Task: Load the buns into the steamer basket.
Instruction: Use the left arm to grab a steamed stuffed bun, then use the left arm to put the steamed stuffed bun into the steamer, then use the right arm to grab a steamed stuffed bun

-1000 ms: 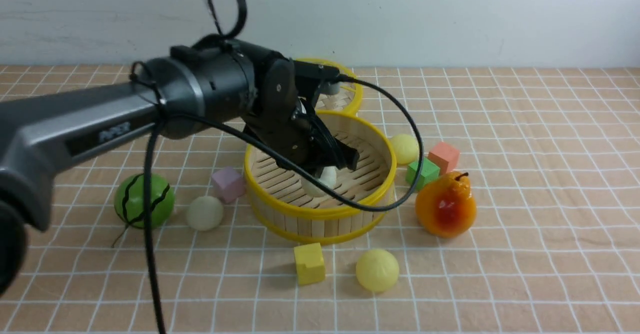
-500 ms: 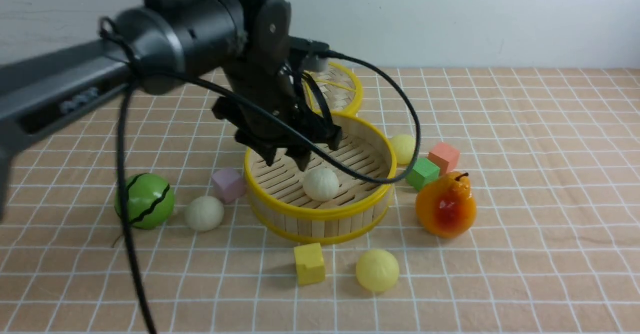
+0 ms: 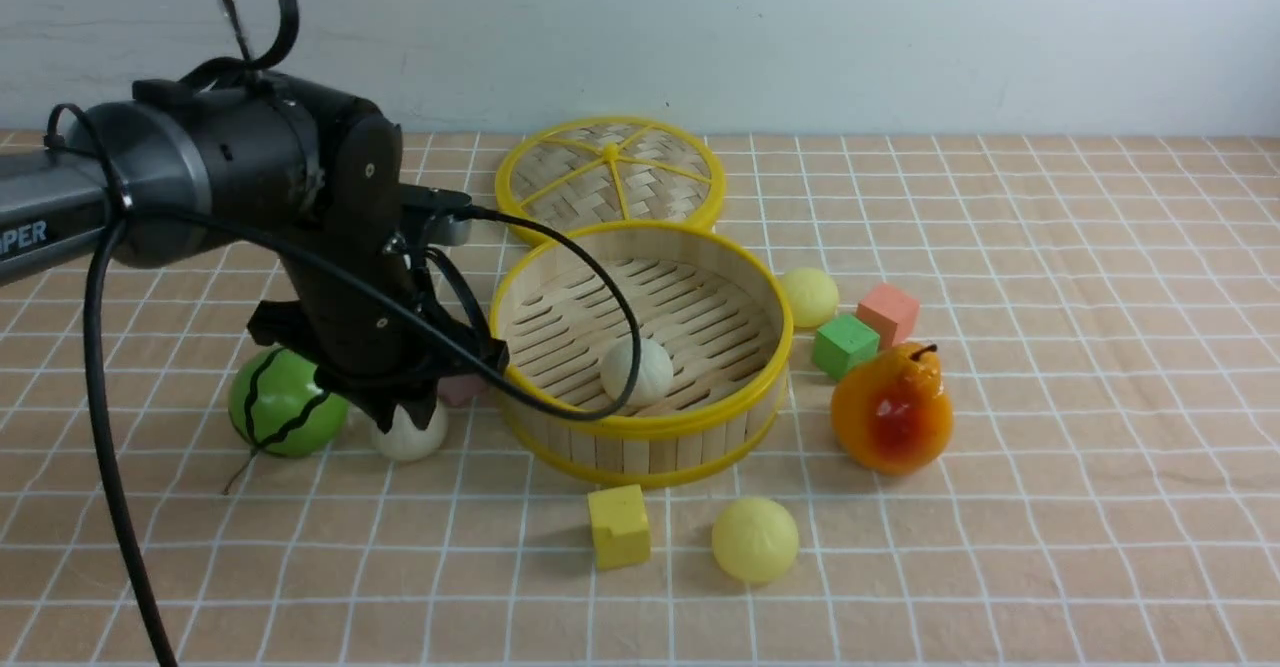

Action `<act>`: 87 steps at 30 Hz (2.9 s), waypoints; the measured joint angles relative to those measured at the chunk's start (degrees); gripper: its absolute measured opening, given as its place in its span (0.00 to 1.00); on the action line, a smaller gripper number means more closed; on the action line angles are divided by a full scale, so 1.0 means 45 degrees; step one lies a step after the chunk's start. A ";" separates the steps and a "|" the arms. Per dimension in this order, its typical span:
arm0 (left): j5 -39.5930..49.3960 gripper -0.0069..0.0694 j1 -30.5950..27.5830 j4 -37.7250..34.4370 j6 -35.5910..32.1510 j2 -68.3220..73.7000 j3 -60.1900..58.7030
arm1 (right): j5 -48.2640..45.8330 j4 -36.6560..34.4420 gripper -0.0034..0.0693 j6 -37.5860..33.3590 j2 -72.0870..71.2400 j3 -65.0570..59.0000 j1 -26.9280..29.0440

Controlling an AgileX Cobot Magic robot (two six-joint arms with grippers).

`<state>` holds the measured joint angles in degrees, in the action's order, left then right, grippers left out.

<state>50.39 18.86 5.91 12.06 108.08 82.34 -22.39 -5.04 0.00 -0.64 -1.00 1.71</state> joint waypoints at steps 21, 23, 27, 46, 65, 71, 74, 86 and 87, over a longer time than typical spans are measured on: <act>-0.1979 0.43 -0.0274 0.1239 -0.0018 0.1018 0.0000 | 0.0000 0.0000 0.38 0.0000 0.0000 0.0000 0.0000; -0.2003 0.42 -0.0274 0.1164 -0.0018 0.1118 0.0000 | 0.0000 0.0000 0.38 0.0000 0.0000 0.0000 0.0000; -0.2033 0.39 -0.0274 0.0793 -0.0029 0.1160 0.0000 | 0.0000 0.0000 0.38 0.0000 0.0000 0.0000 0.0000; -0.0183 0.07 0.0564 0.0187 -0.0289 -0.0838 0.1305 | 0.0000 0.0000 0.38 0.0000 0.0000 0.0000 0.0000; -0.2180 0.23 0.1046 0.0086 -0.0382 0.4086 0.5538 | 0.0000 0.0000 0.38 0.0000 0.0000 0.0000 0.0000; -0.1331 0.52 0.1090 -0.0016 0.0132 0.3642 0.5682 | 0.0000 0.0000 0.38 0.0000 0.0000 0.0000 0.0000; -0.0342 0.57 0.1196 -0.0062 0.0228 0.2888 0.5682 | 0.0000 0.0000 0.38 0.0000 0.0000 0.0000 0.0000; -0.0722 0.07 0.2232 -0.0631 0.0555 -0.5648 -0.0246 | 0.0000 0.0000 0.38 0.0000 0.0000 0.0000 0.0000; -0.1757 0.07 0.2275 -0.0916 0.0580 -0.7122 -0.1775 | 0.0000 0.0000 0.38 0.0000 0.0000 0.0000 0.0000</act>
<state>42.49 29.10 1.79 14.67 76.03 74.36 -22.39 -5.04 0.00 -0.64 -1.00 1.71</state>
